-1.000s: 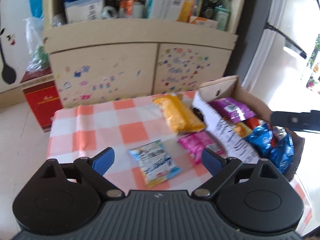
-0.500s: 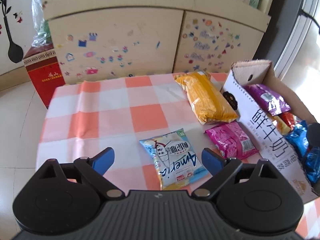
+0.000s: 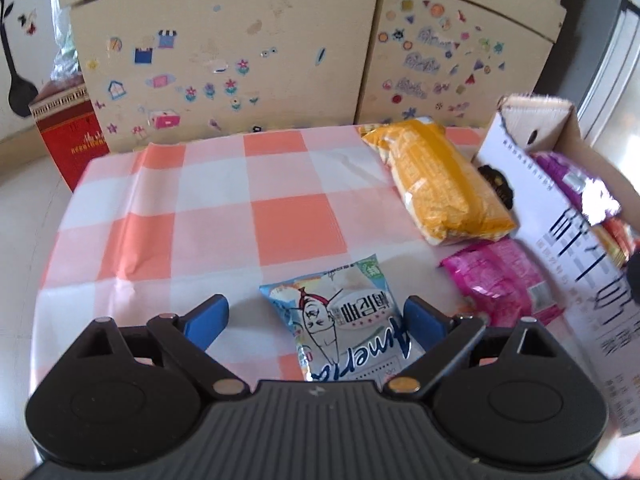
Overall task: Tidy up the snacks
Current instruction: 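Withdraw both tools back over the table toward the remaining packets, then close left tool on white Amerio packet while right tool grasps pink packet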
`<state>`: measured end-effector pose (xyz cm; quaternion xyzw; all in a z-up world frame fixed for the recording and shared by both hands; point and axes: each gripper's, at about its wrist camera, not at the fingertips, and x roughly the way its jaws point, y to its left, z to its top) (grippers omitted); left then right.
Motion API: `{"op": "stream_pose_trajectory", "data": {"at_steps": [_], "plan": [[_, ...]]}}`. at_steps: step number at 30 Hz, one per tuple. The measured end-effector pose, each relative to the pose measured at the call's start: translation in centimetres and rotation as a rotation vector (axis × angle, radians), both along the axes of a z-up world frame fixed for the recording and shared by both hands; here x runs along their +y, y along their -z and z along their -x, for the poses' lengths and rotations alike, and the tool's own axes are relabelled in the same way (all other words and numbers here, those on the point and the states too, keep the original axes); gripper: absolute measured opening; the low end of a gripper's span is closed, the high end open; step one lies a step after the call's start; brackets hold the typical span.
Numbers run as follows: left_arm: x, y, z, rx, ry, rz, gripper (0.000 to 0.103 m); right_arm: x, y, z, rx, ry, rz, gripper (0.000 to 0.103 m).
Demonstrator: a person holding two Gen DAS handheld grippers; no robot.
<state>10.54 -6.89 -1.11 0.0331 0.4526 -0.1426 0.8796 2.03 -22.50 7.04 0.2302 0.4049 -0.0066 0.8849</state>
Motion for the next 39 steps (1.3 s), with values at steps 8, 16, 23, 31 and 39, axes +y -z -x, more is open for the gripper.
{"op": "stream_pose_trajectory", "data": {"at_steps": [8, 16, 23, 31, 39], "plan": [[3.7, -0.1, -0.1, 0.005, -0.056, -0.032, 0.092, 1.7, 1.3, -1.9, 0.0, -0.062, 0.078, 0.078], [5.9, -0.6, 0.3, 0.02, -0.034, -0.012, 0.091, 3.6, 3.2, -3.8, 0.019, -0.107, 0.195, 0.078], [6.2, -0.7, 0.4, 0.024, -0.021, -0.004, 0.091, 5.2, 3.4, -5.1, 0.036, -0.13, 0.301, 0.079], [6.2, -0.5, 0.3, 0.022, -0.019, -0.003, 0.092, 7.1, 4.3, -5.6, 0.043, -0.144, 0.414, 0.08], [6.2, -0.6, 0.2, 0.019, -0.015, -0.012, 0.092, 8.0, 4.6, -6.1, 0.044, -0.177, 0.435, 0.086]]}}
